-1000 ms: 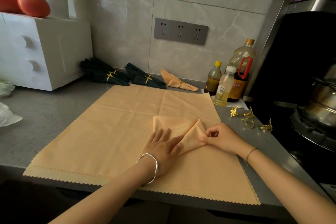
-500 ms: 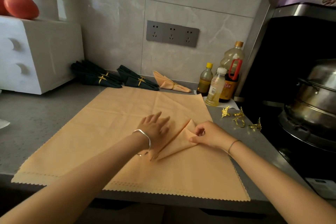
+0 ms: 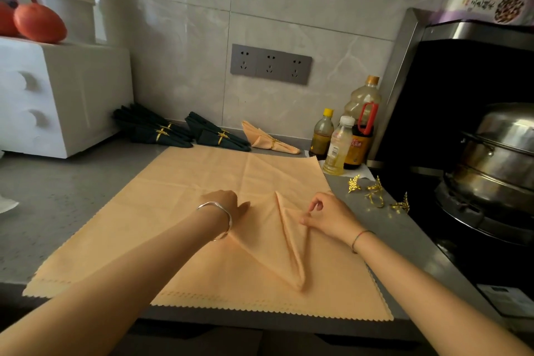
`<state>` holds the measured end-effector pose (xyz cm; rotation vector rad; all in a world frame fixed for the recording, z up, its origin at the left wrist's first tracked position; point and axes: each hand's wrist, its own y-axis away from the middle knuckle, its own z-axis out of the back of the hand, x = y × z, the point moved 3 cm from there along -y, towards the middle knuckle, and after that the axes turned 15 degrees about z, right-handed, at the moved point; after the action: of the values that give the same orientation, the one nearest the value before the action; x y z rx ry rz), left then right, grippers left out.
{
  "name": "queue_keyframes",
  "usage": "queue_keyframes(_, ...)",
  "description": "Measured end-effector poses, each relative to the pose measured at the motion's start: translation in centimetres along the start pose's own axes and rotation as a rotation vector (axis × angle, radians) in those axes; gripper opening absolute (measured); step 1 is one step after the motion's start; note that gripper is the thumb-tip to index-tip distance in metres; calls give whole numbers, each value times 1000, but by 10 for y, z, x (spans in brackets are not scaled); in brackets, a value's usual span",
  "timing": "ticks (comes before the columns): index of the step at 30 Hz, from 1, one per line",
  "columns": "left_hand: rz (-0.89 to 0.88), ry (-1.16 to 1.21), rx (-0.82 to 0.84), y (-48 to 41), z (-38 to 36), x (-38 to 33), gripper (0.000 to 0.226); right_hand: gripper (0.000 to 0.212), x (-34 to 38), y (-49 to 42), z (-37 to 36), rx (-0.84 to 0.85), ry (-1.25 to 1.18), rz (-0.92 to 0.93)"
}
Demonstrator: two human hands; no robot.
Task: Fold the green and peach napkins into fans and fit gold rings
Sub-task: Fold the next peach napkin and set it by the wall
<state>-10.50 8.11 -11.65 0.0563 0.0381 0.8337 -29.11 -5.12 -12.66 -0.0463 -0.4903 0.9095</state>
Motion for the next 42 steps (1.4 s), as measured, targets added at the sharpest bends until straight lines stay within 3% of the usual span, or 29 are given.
queue_keyframes(7, -190, -72, 310, 52, -8, -18, 50, 29, 3, 1, -11, -86, -39, -82)
queue_keyframes(9, -210, -176, 184, 58, -2, -24, 48, 28, 4, 6, -16, -118, -14, -76)
queue_keyframes(10, -216, -181, 77, 57, 1, -27, 59, 27, 5, 9, -18, -150, 7, -58)
queue_keyframes(11, -252, -134, -22, 55, 2, -32, 70, 26, 7, 11, -21, -184, 35, -33)
queue_keyframes(13, -410, -3, -150, 48, -2, -44, 67, 25, 10, 17, -26, -229, 102, 25)
queue_keyframes(16, -594, 41, -64, 38, -24, -54, 53, 24, 13, 19, -28, -263, 153, 87)
queue_keyframes(21, -553, 85, 1, 29, -48, -54, 52, 9, 10, 20, -31, -270, 5, 154)
queue_keyframes(25, -553, 92, 7, 27, -50, -54, 53, 30, 4, 32, -33, -155, -244, 235)
queue_keyframes(29, -546, 112, 10, 25, -52, -54, 53, 30, -1, 67, -21, -94, -356, 214)
queue_keyframes(39, -546, 127, 2, 26, -53, -54, 52, 34, -7, 129, 12, -66, -158, 224)
queue_keyframes(42, -561, 172, 28, 25, -53, -53, 53, 34, 4, 132, 11, 60, 1, 251)
